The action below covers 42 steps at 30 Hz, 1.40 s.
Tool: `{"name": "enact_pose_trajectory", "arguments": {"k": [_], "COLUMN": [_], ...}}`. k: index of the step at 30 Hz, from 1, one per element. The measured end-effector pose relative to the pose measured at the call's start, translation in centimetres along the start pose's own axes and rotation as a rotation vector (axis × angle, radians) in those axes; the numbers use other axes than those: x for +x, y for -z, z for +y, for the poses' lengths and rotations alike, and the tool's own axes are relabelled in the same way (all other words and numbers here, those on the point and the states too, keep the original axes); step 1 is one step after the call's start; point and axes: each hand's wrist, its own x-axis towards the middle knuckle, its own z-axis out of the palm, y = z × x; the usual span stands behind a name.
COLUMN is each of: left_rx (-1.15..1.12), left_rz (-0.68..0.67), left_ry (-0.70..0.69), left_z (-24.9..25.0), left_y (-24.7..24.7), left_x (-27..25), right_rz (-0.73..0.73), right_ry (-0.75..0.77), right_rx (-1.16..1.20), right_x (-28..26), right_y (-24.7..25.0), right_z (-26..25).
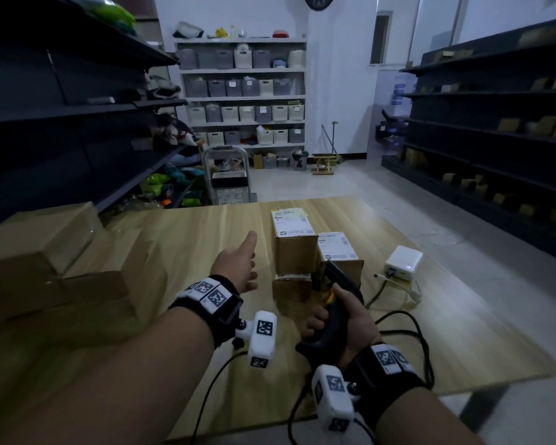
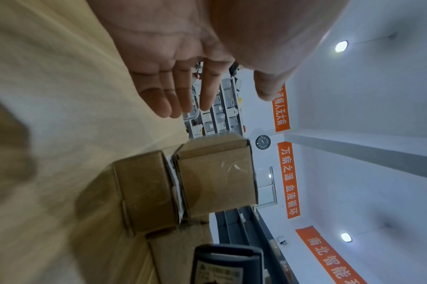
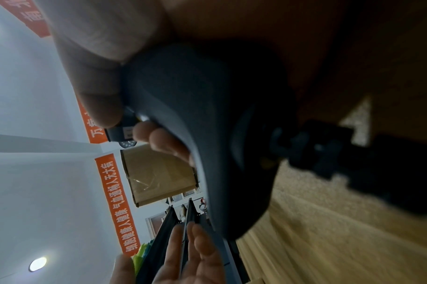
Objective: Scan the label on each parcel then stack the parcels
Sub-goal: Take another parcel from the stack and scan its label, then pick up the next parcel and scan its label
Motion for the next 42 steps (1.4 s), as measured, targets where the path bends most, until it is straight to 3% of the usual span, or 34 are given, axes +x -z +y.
{"name": "enact_pose_trajectory", "arguments": {"k": [6,12,19,21,24,27,30,36,42], "left_rx": [-0.049,0.033,0.162,0.194,0.391,0.652,0.802,0.883,0.82], "left_rz": [0.038,0.118,0.392,0.493,0.643,0.653,0.625,0.609,0.677], "left_ry": [-0.103,-0.276,-0.472,-0.442,-0.289,-0.082,0.021,0.087,0.024], "left_z": [0.3,3.1,6.7,7.1,7.5,7.5,7.3,6.4,5.7], "left_y": [5.0,12.0,21.2,24.1,28.1,29.8,29.8,29.4,30.3], "left_x": [-4.9,-9.8,-12.1,-11.6,-10.2,-9.0,-8.0,-5.9,-5.9], "right_rz": [-0.024,-0.143,-0.263,-0.236,-0.24,-0.26,-0.254,-0.212,-0.197], "right_ry": [0.07,0.027,-0.004,-0.032,-0.039,-0.018,-0.016,-0.026,-0.04], "right_rx": [-0.007,-0.086,-0.213,-0.257,-0.313,-0.37,-0.387,-0.42,-0.384], "right_x": [-1.0,-1.7,-1.6,-1.3,-0.6,0.0,0.2,1.2,1.0], "right_y": [-1.1,-8.0,-15.7,-17.9,-20.4,-22.1,-23.1,-23.3,-23.3], "right_z": [1.1,4.3,8.1,8.8,9.7,10.2,10.7,11.7,11.7]}}
